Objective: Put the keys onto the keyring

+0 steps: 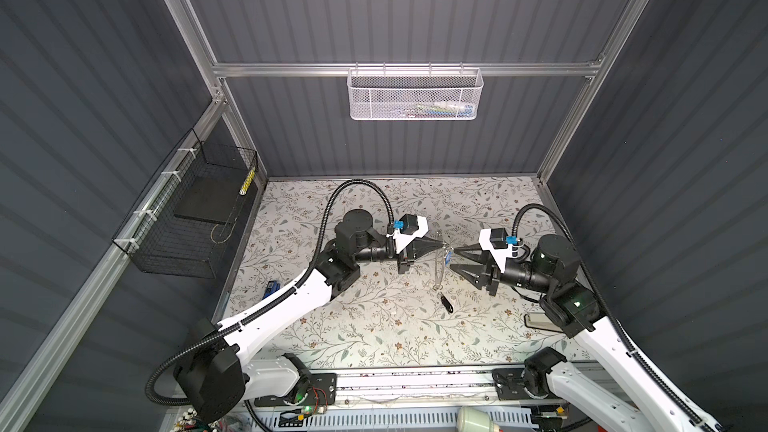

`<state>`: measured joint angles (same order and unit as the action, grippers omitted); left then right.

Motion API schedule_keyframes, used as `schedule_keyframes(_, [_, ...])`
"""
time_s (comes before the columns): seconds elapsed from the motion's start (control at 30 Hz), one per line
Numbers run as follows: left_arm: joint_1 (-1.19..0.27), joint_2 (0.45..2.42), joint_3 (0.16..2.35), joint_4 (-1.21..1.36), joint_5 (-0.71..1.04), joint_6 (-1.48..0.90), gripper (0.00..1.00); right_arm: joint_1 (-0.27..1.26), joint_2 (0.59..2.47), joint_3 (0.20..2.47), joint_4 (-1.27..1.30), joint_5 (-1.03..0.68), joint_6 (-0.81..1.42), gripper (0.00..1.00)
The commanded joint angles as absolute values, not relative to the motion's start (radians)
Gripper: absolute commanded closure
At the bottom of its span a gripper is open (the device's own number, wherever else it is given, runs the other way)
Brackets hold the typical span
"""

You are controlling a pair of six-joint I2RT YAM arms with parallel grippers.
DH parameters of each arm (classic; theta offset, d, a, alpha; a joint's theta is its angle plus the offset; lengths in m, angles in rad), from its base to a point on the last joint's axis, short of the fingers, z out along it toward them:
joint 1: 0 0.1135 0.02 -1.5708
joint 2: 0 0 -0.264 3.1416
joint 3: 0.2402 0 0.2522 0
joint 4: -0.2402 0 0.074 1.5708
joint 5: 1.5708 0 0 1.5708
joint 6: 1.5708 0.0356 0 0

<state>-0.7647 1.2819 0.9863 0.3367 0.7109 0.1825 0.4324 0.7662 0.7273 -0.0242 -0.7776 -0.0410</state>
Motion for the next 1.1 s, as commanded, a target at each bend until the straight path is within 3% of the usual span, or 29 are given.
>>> schedule_keyframes(0.0, [-0.761, 1.255, 0.98, 0.373, 0.693, 0.21, 1.0, 0.428, 0.795, 0.718, 0.072, -0.753, 0.165, 0.59])
schedule_keyframes(0.63, [-0.761, 1.232, 0.969, 0.349, 0.682, 0.237, 1.0, 0.412, 0.837, 0.687, 0.248, -0.775, 0.366, 0.69])
schedule_keyframes(0.83, [-0.761, 1.23, 0.968, 0.351, 0.682, 0.238, 1.0, 0.408, 0.852, 0.69, 0.253, -0.816, 0.367, 0.84])
schedule_keyframes(1.07, [-0.76, 1.229, 0.966, 0.355, 0.68, 0.238, 1.0, 0.407, 0.89, 0.708, 0.242, -0.885, 0.376, 0.92])
